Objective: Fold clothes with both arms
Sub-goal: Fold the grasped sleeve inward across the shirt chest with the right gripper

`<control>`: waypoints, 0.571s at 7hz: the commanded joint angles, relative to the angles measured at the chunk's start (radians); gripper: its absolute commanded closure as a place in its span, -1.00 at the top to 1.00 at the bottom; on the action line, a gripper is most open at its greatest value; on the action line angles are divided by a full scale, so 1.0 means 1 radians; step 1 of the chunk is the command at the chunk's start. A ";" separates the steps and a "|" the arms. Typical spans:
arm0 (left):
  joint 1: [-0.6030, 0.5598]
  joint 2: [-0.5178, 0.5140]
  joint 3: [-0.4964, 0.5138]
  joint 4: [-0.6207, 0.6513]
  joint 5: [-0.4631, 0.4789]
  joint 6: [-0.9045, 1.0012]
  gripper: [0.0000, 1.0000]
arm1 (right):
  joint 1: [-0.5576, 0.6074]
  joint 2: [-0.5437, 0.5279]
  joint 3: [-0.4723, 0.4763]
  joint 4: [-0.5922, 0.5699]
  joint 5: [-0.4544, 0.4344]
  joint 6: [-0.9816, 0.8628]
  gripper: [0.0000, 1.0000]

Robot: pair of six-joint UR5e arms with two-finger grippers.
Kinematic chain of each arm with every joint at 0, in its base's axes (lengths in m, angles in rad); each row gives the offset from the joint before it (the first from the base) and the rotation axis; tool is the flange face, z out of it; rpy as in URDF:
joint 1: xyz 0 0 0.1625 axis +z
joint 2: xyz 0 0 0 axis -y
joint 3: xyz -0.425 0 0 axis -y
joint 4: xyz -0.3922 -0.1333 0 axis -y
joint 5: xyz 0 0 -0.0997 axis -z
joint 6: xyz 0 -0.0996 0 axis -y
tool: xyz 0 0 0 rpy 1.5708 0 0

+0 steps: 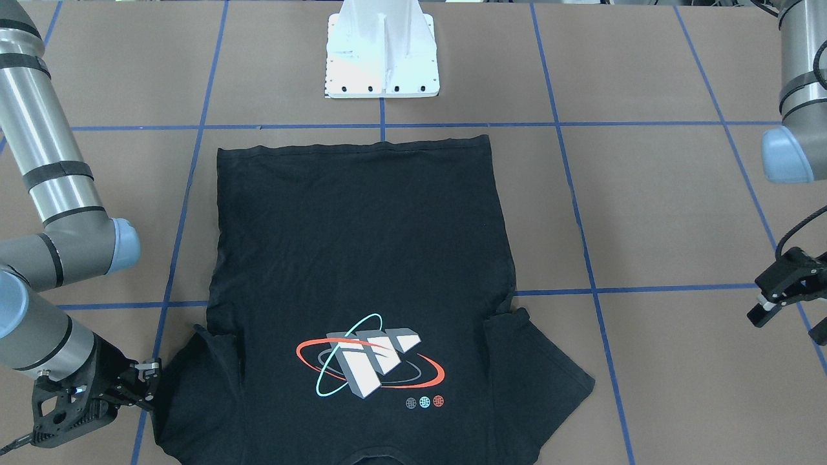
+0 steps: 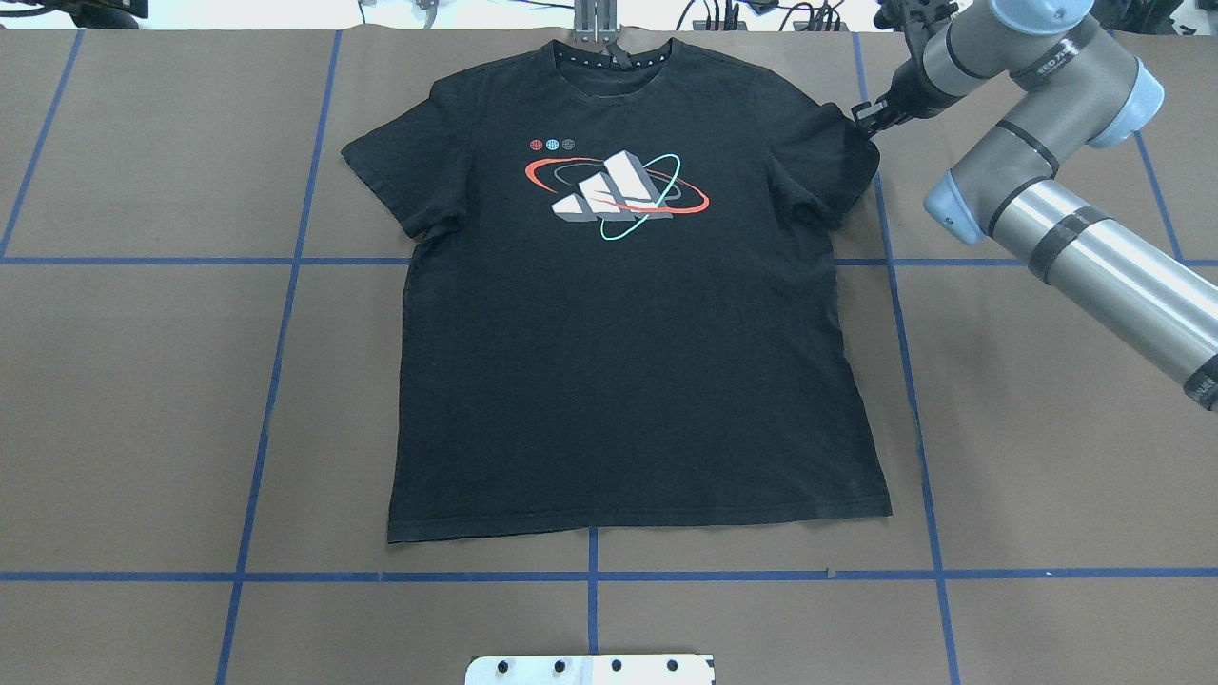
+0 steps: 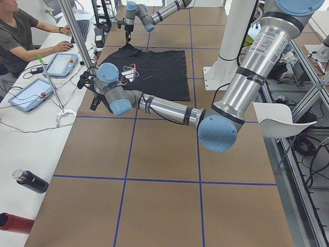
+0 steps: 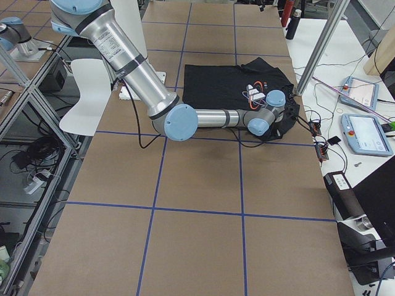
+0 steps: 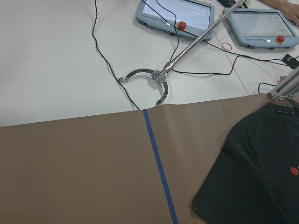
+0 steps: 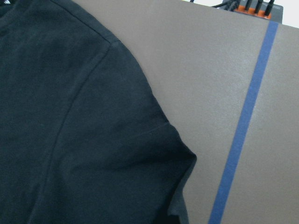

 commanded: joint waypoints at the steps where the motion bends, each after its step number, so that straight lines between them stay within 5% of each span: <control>1: 0.000 0.005 0.002 0.000 0.000 0.002 1.00 | 0.011 0.007 0.053 -0.003 0.065 0.063 -1.00; 4: -0.002 0.010 -0.006 0.000 0.000 -0.002 1.00 | -0.043 0.171 0.064 -0.189 -0.002 0.146 -1.00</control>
